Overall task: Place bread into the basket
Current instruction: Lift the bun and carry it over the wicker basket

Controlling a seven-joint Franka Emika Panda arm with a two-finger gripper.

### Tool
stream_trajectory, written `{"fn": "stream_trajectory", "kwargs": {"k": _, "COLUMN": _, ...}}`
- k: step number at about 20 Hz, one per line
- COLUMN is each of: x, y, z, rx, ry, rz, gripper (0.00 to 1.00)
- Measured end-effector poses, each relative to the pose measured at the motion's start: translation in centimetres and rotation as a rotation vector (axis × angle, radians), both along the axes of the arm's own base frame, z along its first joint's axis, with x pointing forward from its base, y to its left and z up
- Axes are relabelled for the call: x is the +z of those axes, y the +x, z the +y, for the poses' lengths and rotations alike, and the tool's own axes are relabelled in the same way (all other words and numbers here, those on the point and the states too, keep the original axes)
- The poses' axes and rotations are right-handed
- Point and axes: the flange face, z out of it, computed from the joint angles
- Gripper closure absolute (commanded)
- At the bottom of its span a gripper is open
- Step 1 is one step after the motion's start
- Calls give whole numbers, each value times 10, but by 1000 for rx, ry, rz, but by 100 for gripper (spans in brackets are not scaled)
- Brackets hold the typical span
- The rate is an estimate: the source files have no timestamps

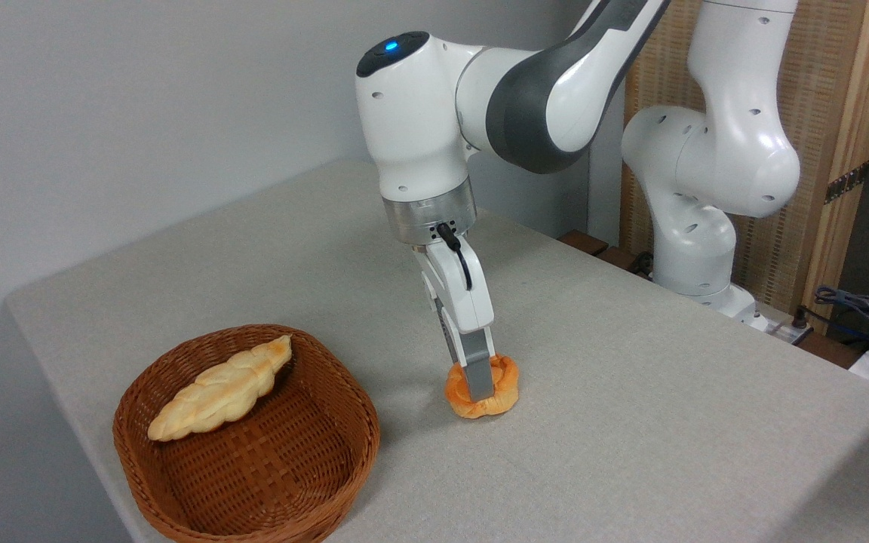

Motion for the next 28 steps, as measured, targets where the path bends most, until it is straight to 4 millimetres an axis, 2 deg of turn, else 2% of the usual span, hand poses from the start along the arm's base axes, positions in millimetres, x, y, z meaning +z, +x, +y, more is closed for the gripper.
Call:
{"fn": "stream_trajectory", "kwargs": {"k": 4, "x": 0, "y": 0, "z": 0, "rx": -1, "ry": 0, "rz": -1, "gripper": 76}}
{"fn": "stream_trajectory", "kwargs": {"k": 6, "x": 7, "y": 3, "z": -2, "rx": 2, "ry": -5, "rz": -8, "gripper": 74}}
{"fn": "stream_trajectory", "kwargs": {"k": 9, "x": 47, "y": 20, "z": -5, "rx": 36, "ry": -50, "rz": -6, "gripper": 75}}
{"fn": "stream_trajectory", "kwargs": {"k": 12, "x": 97, "y": 51, "z": -11, "rx": 86, "ry": -110, "rz": -26, "gripper": 74}}
{"fn": "stream_trajectory", "kwargs": {"k": 14, "x": 111, "y": 76, "z": -14, "rx": 130, "ry": -130, "rz": -52, "gripper": 74}}
{"fn": "stream_trajectory", "kwargs": {"k": 15, "x": 111, "y": 90, "z": -15, "rx": 150, "ry": -137, "rz": -65, "gripper": 73}}
{"fn": "stream_trajectory", "kwargs": {"k": 16, "x": 108, "y": 103, "z": -16, "rx": 173, "ry": -145, "rz": -85, "gripper": 67}}
{"fn": "stream_trajectory", "kwargs": {"k": 19, "x": 88, "y": 142, "z": -18, "rx": 298, "ry": -167, "rz": -179, "gripper": 59}}
{"fn": "stream_trajectory", "kwargs": {"k": 22, "x": 72, "y": 164, "z": -19, "rx": 421, "ry": -202, "rz": -250, "gripper": 20}}
{"fn": "stream_trajectory", "kwargs": {"k": 24, "x": 66, "y": 169, "z": -19, "rx": 448, "ry": -207, "rz": -261, "gripper": 3}}
{"fn": "stream_trajectory", "kwargs": {"k": 28, "x": 66, "y": 170, "z": -19, "rx": 451, "ry": -207, "rz": -261, "gripper": 0}}
